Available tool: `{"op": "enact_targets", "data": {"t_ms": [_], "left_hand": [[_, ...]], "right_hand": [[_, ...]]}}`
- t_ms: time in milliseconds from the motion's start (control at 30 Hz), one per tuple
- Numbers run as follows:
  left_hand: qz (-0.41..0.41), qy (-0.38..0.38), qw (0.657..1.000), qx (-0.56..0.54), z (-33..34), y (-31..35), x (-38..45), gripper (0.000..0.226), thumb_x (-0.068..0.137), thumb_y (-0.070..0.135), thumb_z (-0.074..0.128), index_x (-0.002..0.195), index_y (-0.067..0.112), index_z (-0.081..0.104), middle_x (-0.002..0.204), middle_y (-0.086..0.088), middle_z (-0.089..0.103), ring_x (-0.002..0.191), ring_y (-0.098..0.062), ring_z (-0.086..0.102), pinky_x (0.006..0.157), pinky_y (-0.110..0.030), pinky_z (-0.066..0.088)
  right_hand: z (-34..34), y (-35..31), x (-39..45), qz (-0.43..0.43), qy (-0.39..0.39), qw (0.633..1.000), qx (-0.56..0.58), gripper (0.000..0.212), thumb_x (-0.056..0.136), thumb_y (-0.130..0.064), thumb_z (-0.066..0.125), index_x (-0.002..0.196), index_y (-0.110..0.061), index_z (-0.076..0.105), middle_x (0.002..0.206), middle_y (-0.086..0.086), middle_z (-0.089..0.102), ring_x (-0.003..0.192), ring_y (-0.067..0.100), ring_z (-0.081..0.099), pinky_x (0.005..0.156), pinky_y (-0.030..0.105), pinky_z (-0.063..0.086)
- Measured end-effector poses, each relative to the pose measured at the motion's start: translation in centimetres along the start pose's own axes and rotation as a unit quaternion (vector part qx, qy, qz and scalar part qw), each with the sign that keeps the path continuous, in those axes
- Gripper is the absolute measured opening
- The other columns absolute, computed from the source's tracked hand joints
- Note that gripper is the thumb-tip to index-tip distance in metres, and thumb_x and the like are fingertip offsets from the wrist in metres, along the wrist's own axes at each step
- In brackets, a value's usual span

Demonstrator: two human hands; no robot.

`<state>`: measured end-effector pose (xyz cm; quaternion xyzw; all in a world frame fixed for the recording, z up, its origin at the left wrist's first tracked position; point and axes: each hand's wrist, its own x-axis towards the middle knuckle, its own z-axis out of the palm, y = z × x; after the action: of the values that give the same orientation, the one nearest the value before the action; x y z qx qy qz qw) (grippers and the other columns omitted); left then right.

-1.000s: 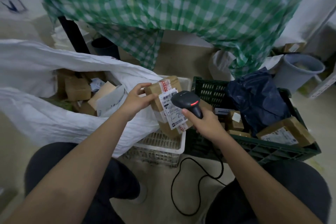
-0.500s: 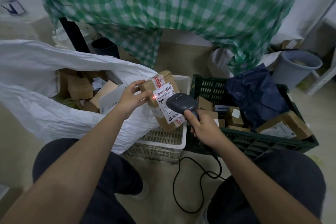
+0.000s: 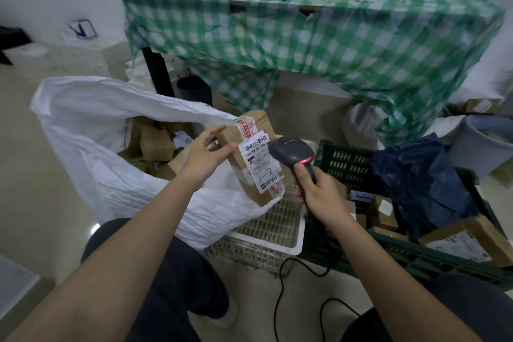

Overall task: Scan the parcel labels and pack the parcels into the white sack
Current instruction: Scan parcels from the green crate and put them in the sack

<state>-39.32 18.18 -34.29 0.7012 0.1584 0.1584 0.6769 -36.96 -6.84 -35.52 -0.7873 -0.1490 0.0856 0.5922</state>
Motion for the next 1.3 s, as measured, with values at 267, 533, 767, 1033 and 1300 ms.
{"op": "enact_targets", "data": {"t_ms": [267, 533, 767, 1033, 1300], "left_hand": [[0.253, 0.050, 0.916, 0.308, -10.0, 5.4, 1.4, 0.058, 0.080, 0.006, 0.074, 0.132, 0.019, 0.050, 0.132, -0.003, 0.045, 0.122, -0.009, 0.042, 0.102, -0.031, 0.042], [-0.036, -0.016, 0.665, 0.746, -13.1, 2.1, 2.9, 0.054, 0.096, 0.028, 0.053, 0.146, 0.031, 0.035, 0.161, -0.006, 0.005, 0.148, -0.030, 0.000, 0.116, -0.050, 0.014], [-0.015, -0.022, 0.786, 0.618, -11.4, -0.3, 2.6, 0.037, 0.099, 0.028, 0.047, 0.133, 0.014, 0.053, 0.133, -0.006, 0.054, 0.113, -0.024, 0.054, 0.083, -0.030, 0.044], [0.033, -0.016, 0.953, 0.300, -2.5, 0.2, 1.4, 0.027, 0.094, 0.028, 0.059, 0.120, 0.019, 0.061, 0.106, 0.003, 0.065, 0.095, -0.010, 0.062, 0.076, -0.020, 0.050], [0.033, -0.138, 0.949, 0.281, 10.7, -4.1, 2.4, 0.024, 0.093, 0.023, 0.062, 0.115, 0.015, 0.063, 0.102, 0.005, 0.064, 0.091, -0.005, 0.059, 0.076, -0.009, 0.042]], "right_hand": [[5.6, -4.2, 5.7, 0.009, 0.010, 0.997, 0.071, 0.058, 0.090, -0.059, 0.048, 0.090, -0.002, 0.060, 0.070, 0.006, 0.056, 0.056, 0.017, 0.051, 0.053, 0.035, 0.041], [8.4, -3.0, 6.4, 0.015, -0.040, 0.998, 0.048, 0.051, 0.095, -0.054, 0.045, 0.095, -0.005, 0.062, 0.080, 0.005, 0.061, 0.061, 0.016, 0.054, 0.061, 0.032, 0.047], [6.3, -0.9, 5.7, 0.043, -0.027, 0.997, 0.055, 0.043, 0.095, -0.050, 0.047, 0.092, -0.010, 0.062, 0.080, 0.006, 0.060, 0.061, 0.016, 0.054, 0.055, 0.028, 0.045], [1.9, 1.5, 3.9, 0.079, 0.013, 0.994, 0.069, 0.049, 0.094, -0.051, 0.045, 0.083, -0.005, 0.057, 0.071, 0.013, 0.053, 0.058, 0.019, 0.052, 0.049, 0.022, 0.043], [-7.4, 7.5, 2.4, 0.187, 0.093, 0.977, 0.050, 0.046, 0.097, -0.050, 0.045, 0.096, -0.007, 0.061, 0.072, 0.008, 0.059, 0.060, 0.018, 0.057, 0.058, 0.027, 0.046]]}}
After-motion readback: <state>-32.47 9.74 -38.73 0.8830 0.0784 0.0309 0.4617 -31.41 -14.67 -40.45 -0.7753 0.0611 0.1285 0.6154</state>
